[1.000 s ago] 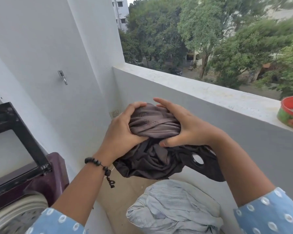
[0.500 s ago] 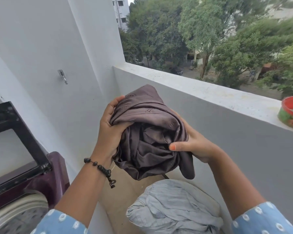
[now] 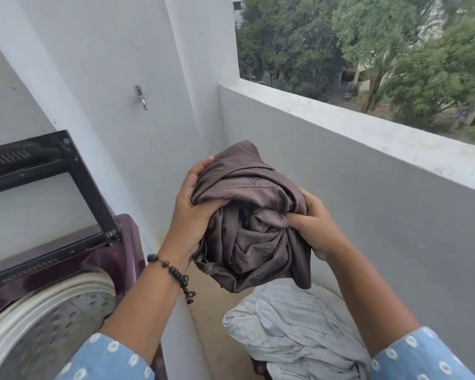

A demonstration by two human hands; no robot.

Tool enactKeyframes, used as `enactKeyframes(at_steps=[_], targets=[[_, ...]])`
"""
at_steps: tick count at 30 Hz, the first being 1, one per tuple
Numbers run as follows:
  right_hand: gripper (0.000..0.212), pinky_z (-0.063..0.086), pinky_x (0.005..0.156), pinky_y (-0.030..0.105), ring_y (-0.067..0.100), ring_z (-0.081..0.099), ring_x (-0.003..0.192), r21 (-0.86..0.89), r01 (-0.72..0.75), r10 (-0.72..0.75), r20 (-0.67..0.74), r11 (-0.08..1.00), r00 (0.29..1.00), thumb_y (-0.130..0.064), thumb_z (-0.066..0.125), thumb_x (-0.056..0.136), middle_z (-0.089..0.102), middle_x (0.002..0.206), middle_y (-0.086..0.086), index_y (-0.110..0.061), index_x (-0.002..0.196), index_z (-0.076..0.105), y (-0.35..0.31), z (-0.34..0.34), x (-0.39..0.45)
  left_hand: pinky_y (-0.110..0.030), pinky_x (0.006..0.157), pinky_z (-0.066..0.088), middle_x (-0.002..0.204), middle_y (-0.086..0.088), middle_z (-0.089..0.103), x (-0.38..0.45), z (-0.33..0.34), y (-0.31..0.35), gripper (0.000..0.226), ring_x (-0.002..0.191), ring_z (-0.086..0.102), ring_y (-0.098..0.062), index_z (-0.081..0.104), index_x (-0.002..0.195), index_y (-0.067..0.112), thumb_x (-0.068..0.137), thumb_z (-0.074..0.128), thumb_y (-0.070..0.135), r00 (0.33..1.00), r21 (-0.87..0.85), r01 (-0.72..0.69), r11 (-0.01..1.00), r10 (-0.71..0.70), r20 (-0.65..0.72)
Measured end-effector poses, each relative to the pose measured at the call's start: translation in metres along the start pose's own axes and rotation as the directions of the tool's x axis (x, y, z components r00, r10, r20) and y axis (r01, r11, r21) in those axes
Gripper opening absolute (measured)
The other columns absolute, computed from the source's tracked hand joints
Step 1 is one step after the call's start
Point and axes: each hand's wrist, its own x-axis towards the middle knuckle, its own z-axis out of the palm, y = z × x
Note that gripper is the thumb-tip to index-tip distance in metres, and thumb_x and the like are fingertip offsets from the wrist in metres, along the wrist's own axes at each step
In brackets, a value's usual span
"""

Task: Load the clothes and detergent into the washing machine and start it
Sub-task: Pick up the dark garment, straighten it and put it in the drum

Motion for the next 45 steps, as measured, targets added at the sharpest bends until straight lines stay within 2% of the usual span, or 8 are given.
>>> enactKeyframes(at_steps=[6,15,21,27,31,35,40,45], targets=[[0.043,0.054,0.092,0.054,0.041,0.065,0.106,-0.038,-0.007,0.010,0.069,0.999,0.998,0.022,0.058,0.082,0.068,0.112,0.026,-0.004,0.117,0.064,0.007,0.056,0.021,-0.028,0.099,0.050,0.124,0.007,0.064,-0.006,-0.057,0.008,0.062,0.116,0.062,-0.013,0.056,0.125,0.027,0.070,0.075,0.005,0.997,0.027,-0.009,1.000,0.011,-0.081],[0.041,0.050,0.091,0.057,0.032,0.065,0.095,-0.058,-0.056,0.065,0.172,0.997,0.983,0.025,0.057,0.080,0.066,0.110,0.030,-0.001,0.111,0.064,0.037,0.185,0.047,-0.033,0.103,0.048,0.125,0.009,0.064,-0.025,-0.189,0.017,0.067,0.118,0.060,-0.014,0.058,0.123,0.032,0.067,0.081,0.005,0.979,0.062,0.032,0.998,-0.018,-0.204],[0.045,0.056,0.086,0.045,0.026,0.069,0.093,-0.074,-0.129,0.145,0.281,0.989,0.949,0.024,0.055,0.082,0.073,0.101,0.013,-0.011,0.109,0.067,0.077,0.293,0.057,-0.026,0.096,0.050,0.127,0.005,0.063,-0.049,-0.297,0.014,0.064,0.116,0.061,-0.012,0.054,0.129,0.023,0.076,0.070,-0.009,0.946,0.079,0.095,0.992,-0.065,-0.319],[0.045,0.058,0.084,0.037,0.024,0.071,0.095,-0.130,-0.237,0.269,0.372,0.963,0.889,0.022,0.059,0.081,0.075,0.101,0.009,-0.010,0.111,0.066,0.132,0.386,0.059,-0.034,0.102,0.047,0.131,-0.001,0.062,-0.087,-0.394,-0.009,0.067,0.119,0.061,-0.016,0.056,0.129,0.025,0.076,0.068,-0.014,0.880,0.078,0.219,0.973,-0.162,-0.447],[0.043,0.057,0.085,0.039,0.025,0.072,0.095,-0.217,-0.290,0.358,0.422,0.932,0.833,0.019,0.060,0.081,0.076,0.099,0.009,-0.013,0.108,0.068,0.178,0.428,0.056,-0.028,0.095,0.050,0.128,0.000,0.065,-0.113,-0.441,-0.034,0.067,0.115,0.063,-0.014,0.053,0.133,0.023,0.079,0.066,-0.015,0.827,0.038,0.333,0.942,-0.273,-0.491],[0.051,0.054,0.092,0.034,0.016,0.070,0.101,-0.370,-0.260,0.414,0.436,0.892,0.799,0.007,0.064,0.074,0.076,0.103,-0.002,-0.029,0.111,0.066,0.220,0.451,0.056,-0.011,0.077,0.051,0.118,0.014,0.064,-0.134,-0.477,-0.070,0.068,0.103,0.064,0.004,0.049,0.133,0.032,0.083,0.066,-0.010,0.763,0.030,0.500,0.865,-0.424,-0.488],[0.055,0.050,0.090,0.032,0.015,0.067,0.102,-0.620,-0.174,0.517,0.431,0.766,0.740,-0.005,0.067,0.071,0.072,0.107,-0.003,-0.021,0.123,0.060,0.269,0.463,0.051,-0.010,0.079,0.046,0.114,0.025,0.054,-0.161,-0.510,-0.120,0.072,0.100,0.054,0.010,0.038,0.133,0.041,0.083,0.073,0.002,0.655,0.070,0.711,0.699,-0.624,-0.426],[0.052,0.039,0.080,0.022,0.021,0.062,0.105,-0.788,-0.165,0.672,0.372,0.594,0.641,-0.006,0.069,0.077,0.067,0.109,0.001,-0.015,0.126,0.056,0.300,0.472,0.046,-0.020,0.086,0.047,0.112,0.016,0.060,-0.174,-0.531,-0.153,0.071,0.100,0.059,0.000,0.038,0.130,0.040,0.081,0.077,0.006,0.532,0.100,0.841,0.532,-0.778,-0.334]])
